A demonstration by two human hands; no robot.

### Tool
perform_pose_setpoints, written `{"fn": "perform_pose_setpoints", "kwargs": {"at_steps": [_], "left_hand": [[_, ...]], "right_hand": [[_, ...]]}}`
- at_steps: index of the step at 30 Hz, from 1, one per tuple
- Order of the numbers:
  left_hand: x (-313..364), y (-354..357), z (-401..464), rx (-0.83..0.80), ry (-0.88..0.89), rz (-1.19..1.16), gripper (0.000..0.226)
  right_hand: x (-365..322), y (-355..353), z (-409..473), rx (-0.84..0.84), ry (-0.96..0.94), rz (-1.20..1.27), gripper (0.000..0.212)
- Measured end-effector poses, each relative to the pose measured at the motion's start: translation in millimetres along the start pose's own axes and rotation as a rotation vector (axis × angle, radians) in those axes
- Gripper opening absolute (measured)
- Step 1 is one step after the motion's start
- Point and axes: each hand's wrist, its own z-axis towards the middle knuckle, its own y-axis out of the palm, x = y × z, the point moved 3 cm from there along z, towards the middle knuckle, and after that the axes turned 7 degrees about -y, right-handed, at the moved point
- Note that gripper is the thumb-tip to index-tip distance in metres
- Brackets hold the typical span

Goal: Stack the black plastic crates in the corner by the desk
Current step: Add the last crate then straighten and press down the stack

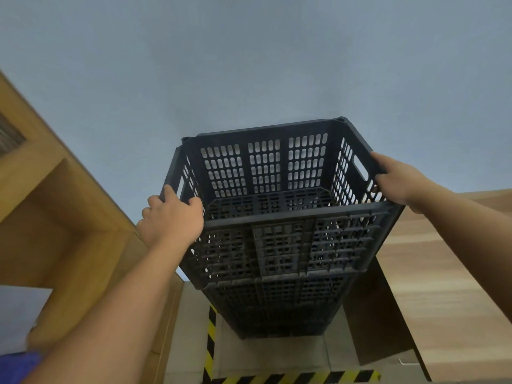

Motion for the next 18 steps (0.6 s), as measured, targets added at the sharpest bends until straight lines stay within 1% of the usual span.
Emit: {"fn": "perform_pose_setpoints", "kwargs": {"at_steps": [4, 8, 11, 13, 15, 16, 18], "left_hand": [[1, -1, -2, 0.016, 0.01, 0.002, 0.075], [2, -1, 5, 0.007, 0.035, -0.006, 0.076], [1, -1, 8, -0.014, 0.041, -0.017, 0.077], [-2, -1, 7, -0.039, 0.045, -0.041, 0.078], [-9, -2, 7, -0.061, 0.052, -0.108, 0.077], [-13, -3, 7, -0.062, 0.054, -0.168, 0.075], [-22, -5, 5, -0.046, 0.052, -0.344, 0.061]], "right_hand": [[-2, 0, -5, 0.018, -0.032, -0.015, 0.071], [-5, 1, -12, 0.031, -0.021, -0.023, 0.073], [-9, 4, -28, 0.075, 0.004, 0.022, 0.071], [-9, 3, -36, 0.134, 0.069, 0.122, 0.064], [-8, 2, -42, 0.162, 0.149, 0.262, 0.053], [-9, 2, -46, 0.15, 0.158, 0.32, 0.044], [-7, 7, -57, 0.118, 0.152, 0.453, 0.03]]}}
